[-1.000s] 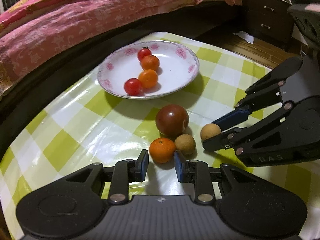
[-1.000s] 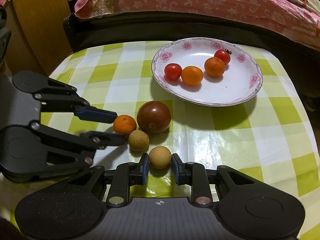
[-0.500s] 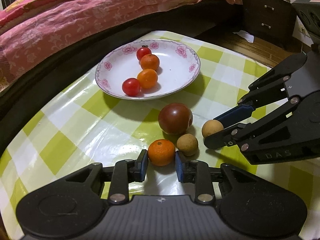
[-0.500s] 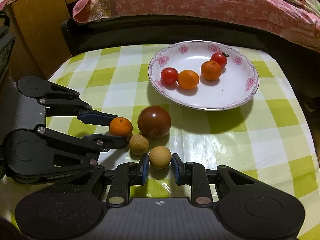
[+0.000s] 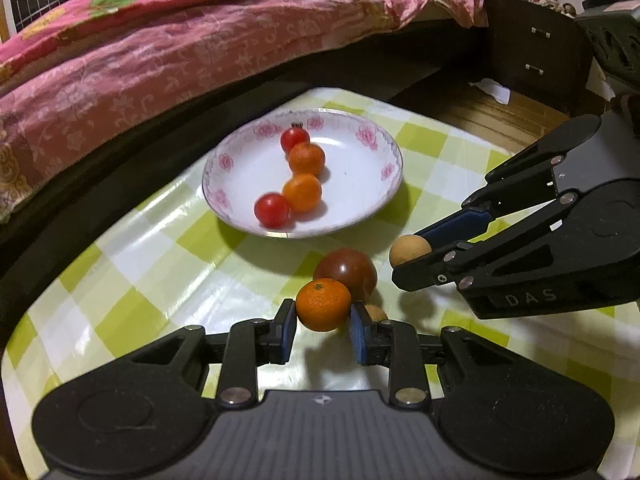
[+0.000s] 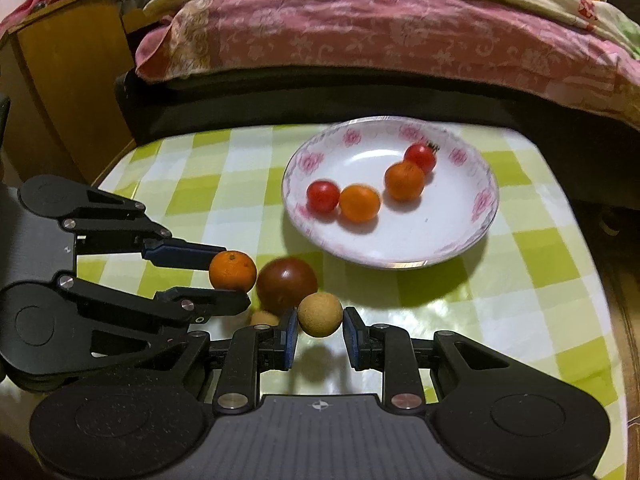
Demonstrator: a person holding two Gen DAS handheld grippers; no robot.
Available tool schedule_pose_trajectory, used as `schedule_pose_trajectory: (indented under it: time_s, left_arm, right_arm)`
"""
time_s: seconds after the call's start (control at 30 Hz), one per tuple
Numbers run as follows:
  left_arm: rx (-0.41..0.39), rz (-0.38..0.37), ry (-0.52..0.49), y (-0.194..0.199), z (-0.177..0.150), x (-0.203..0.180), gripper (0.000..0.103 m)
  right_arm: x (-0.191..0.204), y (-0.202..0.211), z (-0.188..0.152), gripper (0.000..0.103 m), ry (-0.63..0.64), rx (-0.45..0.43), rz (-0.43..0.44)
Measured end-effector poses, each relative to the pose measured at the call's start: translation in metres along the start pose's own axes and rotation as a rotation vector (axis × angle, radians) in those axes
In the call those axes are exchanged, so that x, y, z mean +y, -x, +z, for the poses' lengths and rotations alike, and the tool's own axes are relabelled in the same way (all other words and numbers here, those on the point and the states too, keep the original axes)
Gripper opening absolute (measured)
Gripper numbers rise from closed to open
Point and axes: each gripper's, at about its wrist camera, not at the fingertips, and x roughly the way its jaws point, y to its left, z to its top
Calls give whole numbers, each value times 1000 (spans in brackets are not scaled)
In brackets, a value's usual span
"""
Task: Organize fruits
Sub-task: 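Lift and carry the tangerine with the left gripper while the right gripper carries the longan over the plate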
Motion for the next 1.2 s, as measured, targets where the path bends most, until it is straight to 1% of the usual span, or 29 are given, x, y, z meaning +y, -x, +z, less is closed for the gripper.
schedule_pose_trajectory:
  time_s: [0.33, 0.6, 0.77, 0.9, 1.1, 1.2]
  left_arm:
    - [-70, 51, 23, 8, 22, 16, 36]
    - [-97, 100, 68, 17, 25, 38, 36]
    - [-132, 125, 96, 28, 31, 51, 36]
    - [-147, 120, 130, 30, 37, 58, 36]
    - [-140, 99, 103, 22, 44, 45, 36]
    - [-135, 92, 101, 16, 49, 42, 36]
  right_arm:
    - [-21, 13, 21, 22, -42, -75, -43]
    - [-34, 20, 29, 22, -78, -114, -67]
    - [-40, 26, 34, 22, -90, -141, -78]
    - [-48, 31, 39, 22, -112, -165, -91]
    - [-49, 27, 45, 22, -118, -161, -83]
    - [-59, 34, 45, 22, -131, -174, -93]
